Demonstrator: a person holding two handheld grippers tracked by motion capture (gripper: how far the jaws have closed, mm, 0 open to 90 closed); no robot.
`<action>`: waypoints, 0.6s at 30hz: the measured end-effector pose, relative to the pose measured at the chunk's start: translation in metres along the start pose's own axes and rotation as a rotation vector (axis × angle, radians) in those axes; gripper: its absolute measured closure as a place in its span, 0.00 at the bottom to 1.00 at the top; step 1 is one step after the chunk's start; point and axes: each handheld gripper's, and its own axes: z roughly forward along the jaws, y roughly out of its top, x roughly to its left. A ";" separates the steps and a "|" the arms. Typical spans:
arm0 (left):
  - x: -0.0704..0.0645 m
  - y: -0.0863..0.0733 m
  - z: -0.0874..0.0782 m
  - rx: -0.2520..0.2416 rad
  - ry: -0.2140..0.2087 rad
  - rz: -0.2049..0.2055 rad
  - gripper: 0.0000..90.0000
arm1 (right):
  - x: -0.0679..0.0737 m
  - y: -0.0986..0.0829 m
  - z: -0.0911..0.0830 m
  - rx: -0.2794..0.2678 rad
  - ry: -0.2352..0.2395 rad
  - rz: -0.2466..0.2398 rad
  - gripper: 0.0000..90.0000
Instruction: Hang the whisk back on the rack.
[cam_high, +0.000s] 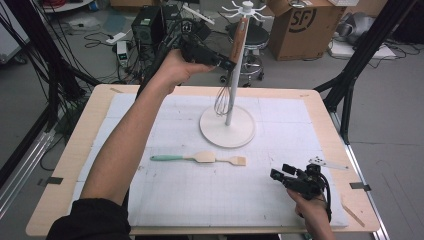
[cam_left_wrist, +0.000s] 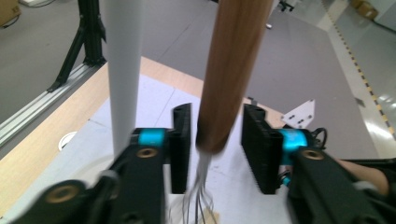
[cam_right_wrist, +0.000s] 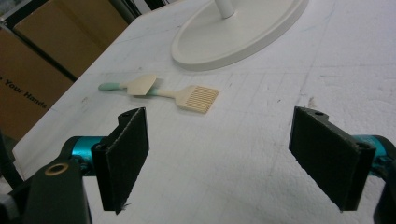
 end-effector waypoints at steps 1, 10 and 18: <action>0.001 -0.003 0.001 -0.002 0.001 0.001 0.66 | 0.000 0.000 0.000 0.003 -0.002 -0.005 0.21; 0.001 -0.009 -0.002 -0.036 0.021 0.000 0.37 | 0.002 0.000 0.002 0.005 -0.001 -0.010 0.21; -0.010 -0.030 -0.011 -0.040 0.051 0.008 0.27 | 0.004 -0.001 0.002 0.008 0.005 -0.008 0.21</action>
